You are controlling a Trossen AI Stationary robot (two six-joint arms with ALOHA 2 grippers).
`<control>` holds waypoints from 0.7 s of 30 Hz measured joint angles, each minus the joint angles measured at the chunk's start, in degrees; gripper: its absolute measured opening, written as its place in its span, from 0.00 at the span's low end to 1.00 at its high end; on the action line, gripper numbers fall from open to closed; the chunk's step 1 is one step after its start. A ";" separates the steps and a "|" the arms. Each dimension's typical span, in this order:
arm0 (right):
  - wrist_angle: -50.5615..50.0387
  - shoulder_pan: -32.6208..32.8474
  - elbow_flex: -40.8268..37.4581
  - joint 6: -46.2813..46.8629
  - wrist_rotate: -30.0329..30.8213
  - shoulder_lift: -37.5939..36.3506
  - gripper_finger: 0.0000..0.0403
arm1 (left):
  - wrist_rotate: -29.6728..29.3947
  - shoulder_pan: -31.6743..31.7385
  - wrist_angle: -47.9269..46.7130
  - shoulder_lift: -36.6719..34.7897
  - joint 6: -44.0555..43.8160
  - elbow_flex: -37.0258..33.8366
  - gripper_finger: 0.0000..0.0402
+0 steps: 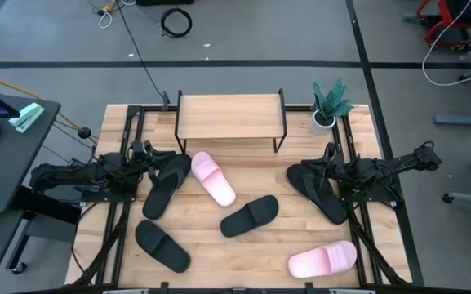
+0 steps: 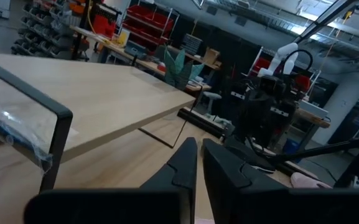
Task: Pick and place slides into the shelf
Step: Put the top pink slides on the shelf
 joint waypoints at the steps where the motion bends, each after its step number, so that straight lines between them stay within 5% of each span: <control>1: 0.05 0.00 0.01 -2.48 0.00 -0.02 0.03 | -0.01 -0.01 0.61 -0.02 0.60 0.00 0.07; 6: 0.59 0.00 0.00 -13.87 0.02 -0.02 0.03 | -0.03 0.03 1.68 0.00 0.94 -0.01 0.07; 21: 0.61 -5.63 0.00 -20.08 -0.15 0.00 0.07 | 1.11 -3.11 6.64 0.00 -9.27 0.47 0.09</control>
